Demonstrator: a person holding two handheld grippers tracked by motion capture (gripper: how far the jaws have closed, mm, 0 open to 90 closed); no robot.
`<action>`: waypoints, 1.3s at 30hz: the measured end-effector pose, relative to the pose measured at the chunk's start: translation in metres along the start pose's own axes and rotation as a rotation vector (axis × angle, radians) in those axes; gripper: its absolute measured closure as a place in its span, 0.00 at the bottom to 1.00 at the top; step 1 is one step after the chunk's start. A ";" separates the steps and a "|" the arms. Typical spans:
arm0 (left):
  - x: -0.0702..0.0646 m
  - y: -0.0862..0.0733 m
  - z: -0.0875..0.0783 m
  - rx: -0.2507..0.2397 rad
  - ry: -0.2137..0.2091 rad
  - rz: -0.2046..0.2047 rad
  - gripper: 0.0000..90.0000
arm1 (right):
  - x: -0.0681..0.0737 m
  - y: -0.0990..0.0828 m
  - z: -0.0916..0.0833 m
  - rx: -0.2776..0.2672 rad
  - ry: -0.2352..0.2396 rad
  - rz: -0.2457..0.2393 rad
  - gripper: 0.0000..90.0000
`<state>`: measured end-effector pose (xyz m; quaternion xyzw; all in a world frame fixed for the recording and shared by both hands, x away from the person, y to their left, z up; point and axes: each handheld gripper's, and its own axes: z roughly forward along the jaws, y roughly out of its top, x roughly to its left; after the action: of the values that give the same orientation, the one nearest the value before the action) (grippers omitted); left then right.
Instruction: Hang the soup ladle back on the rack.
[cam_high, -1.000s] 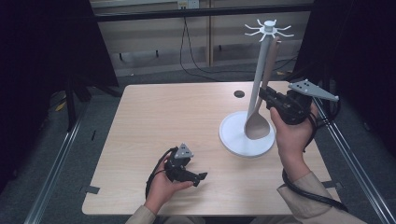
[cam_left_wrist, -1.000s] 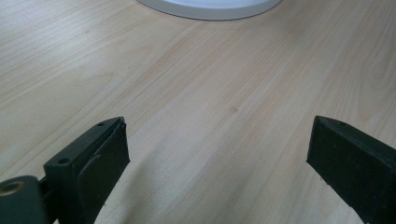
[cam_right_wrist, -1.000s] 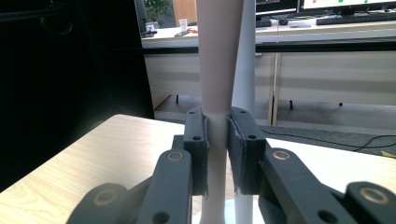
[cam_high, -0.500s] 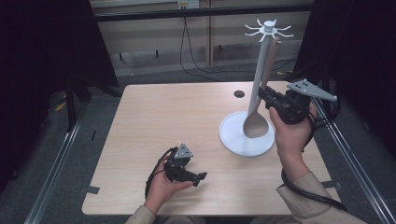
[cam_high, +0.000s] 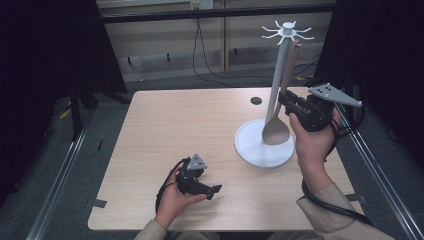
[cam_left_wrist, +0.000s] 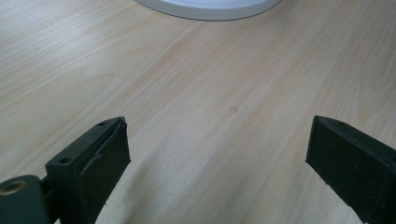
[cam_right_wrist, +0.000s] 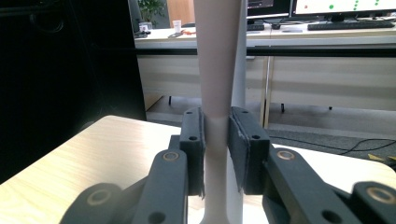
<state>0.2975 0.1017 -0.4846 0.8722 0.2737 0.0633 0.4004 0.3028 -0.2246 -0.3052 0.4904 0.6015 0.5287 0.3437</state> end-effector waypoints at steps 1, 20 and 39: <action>0.000 0.000 0.000 0.002 0.001 0.000 0.06 | 0.000 0.000 0.000 -0.003 0.000 0.001 0.82; 0.000 0.000 -0.001 -0.001 0.003 0.003 0.07 | -0.001 0.001 -0.002 0.000 -0.022 -0.015 0.65; 0.000 -0.001 -0.003 -0.003 0.006 -0.002 0.06 | -0.005 -0.020 0.000 0.082 0.008 -0.015 0.25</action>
<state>0.2964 0.1044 -0.4831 0.8711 0.2759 0.0659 0.4009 0.2996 -0.2289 -0.3248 0.4972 0.6278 0.5030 0.3250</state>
